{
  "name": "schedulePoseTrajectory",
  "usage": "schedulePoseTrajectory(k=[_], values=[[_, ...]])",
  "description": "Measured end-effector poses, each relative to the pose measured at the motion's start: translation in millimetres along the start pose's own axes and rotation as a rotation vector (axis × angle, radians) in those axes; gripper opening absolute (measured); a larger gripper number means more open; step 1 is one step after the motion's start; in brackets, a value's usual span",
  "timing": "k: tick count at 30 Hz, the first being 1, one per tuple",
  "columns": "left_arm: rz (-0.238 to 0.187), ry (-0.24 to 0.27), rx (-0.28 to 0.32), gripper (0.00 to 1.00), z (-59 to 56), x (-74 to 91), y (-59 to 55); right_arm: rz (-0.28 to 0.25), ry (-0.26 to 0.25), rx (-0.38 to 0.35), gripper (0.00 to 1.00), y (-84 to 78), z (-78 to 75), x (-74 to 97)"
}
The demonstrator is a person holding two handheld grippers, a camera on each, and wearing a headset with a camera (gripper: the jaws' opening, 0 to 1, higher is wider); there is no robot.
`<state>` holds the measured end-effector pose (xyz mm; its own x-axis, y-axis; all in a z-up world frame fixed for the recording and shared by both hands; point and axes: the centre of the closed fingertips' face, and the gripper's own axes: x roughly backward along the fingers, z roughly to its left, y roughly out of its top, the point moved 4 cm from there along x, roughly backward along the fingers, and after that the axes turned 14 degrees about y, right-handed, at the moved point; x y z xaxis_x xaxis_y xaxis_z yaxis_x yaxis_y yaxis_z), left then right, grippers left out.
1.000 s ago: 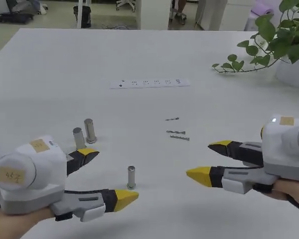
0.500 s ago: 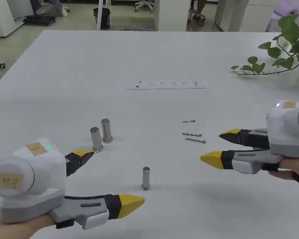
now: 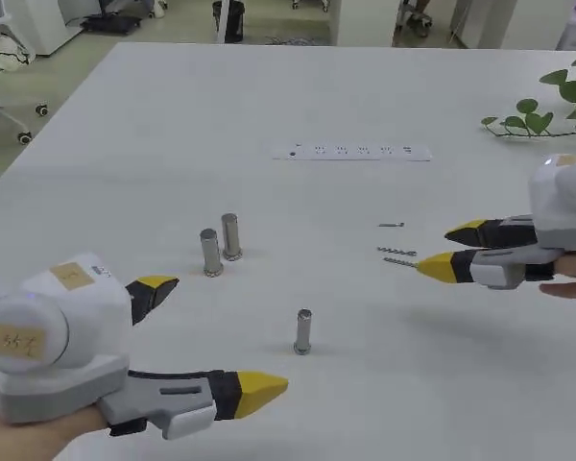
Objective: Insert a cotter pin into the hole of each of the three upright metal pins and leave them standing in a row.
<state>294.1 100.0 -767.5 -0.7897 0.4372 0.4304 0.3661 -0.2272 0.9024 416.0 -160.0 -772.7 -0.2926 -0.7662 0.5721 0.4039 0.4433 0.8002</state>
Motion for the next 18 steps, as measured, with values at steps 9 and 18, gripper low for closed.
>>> schedulePoseTrajectory(k=[9, 18], values=[[-0.015, 0.024, 0.010, 0.98, 4.6, 3.4, 3.4, 0.070, -0.002, 0.039, 0.37, 4.3, -21.6, -11.4], [-0.026, 0.054, 0.033, 0.92, 11.4, 7.4, 2.0, 0.155, -0.004, 0.083, 0.33, 6.4, -44.2, -25.9]])
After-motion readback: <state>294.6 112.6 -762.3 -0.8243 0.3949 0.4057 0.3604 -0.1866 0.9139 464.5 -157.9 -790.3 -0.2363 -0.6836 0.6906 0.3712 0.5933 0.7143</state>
